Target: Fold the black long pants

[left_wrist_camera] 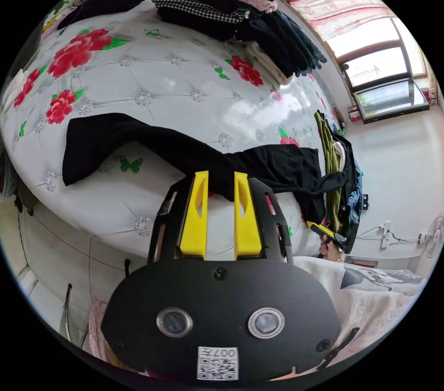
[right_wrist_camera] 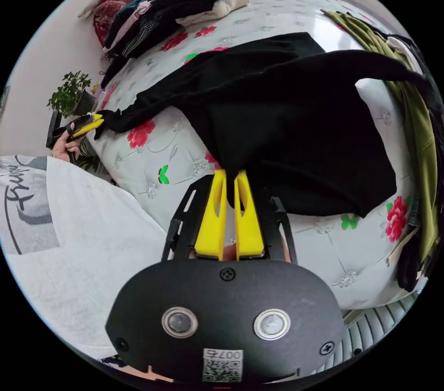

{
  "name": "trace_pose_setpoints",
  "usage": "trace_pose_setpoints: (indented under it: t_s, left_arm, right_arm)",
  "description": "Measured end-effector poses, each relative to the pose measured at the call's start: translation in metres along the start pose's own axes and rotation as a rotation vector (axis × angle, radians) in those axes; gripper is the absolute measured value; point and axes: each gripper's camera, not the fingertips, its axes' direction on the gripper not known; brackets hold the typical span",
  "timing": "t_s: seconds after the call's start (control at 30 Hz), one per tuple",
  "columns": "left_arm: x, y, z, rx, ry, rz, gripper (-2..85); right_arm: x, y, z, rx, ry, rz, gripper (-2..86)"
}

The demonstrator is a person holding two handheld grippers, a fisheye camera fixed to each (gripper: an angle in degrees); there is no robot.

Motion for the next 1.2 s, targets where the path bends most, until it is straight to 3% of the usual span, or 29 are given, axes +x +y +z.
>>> trace_pose_setpoints:
  t_s: [0.1, 0.23, 0.37, 0.53, 0.67, 0.8, 0.93, 1.03, 1.2]
  left_arm:
    - [-0.008, 0.02, -0.013, -0.009, -0.027, -0.024, 7.9]
    - [-0.031, 0.047, -0.042, 0.042, -0.103, -0.13, 7.8]
    - [-0.053, 0.048, -0.061, 0.109, -0.147, -0.274, 7.9]
    - [-0.053, 0.044, -0.092, 0.238, -0.32, -0.423, 6.6]
    - [-0.033, 0.031, -0.107, 0.302, -0.399, -0.335, 6.6]
    - [-0.02, -0.001, -0.076, 0.18, -0.391, -0.209, 9.5]
    - [-0.018, -0.027, -0.021, -0.036, -0.462, -0.187, 8.0]
    - [0.019, -0.044, 0.004, -0.041, -0.685, 0.02, 4.2]
    - [0.037, -0.081, 0.027, -0.055, -0.813, 0.122, 3.3]
  right_arm:
    - [0.014, 0.015, -0.021, -0.001, -0.023, 0.061, 3.8]
    - [0.023, 0.009, -0.083, 0.162, 0.12, 0.11, 4.1]
    - [0.005, -0.056, -0.102, 0.272, 0.21, 0.012, 4.5]
    - [-0.03, -0.159, -0.056, 0.184, 0.174, -0.141, 4.8]
    - [-0.055, -0.218, -0.005, 0.041, 0.216, -0.221, 4.5]
    - [-0.059, -0.235, 0.036, -0.097, 0.323, -0.259, 3.7]
    - [-0.043, -0.235, 0.025, -0.04, 0.316, -0.279, 2.4]
    - [-0.019, -0.244, 0.016, -0.049, 0.341, -0.22, 1.4]
    - [0.017, -0.272, 0.009, -0.031, 0.491, -0.14, 1.8]
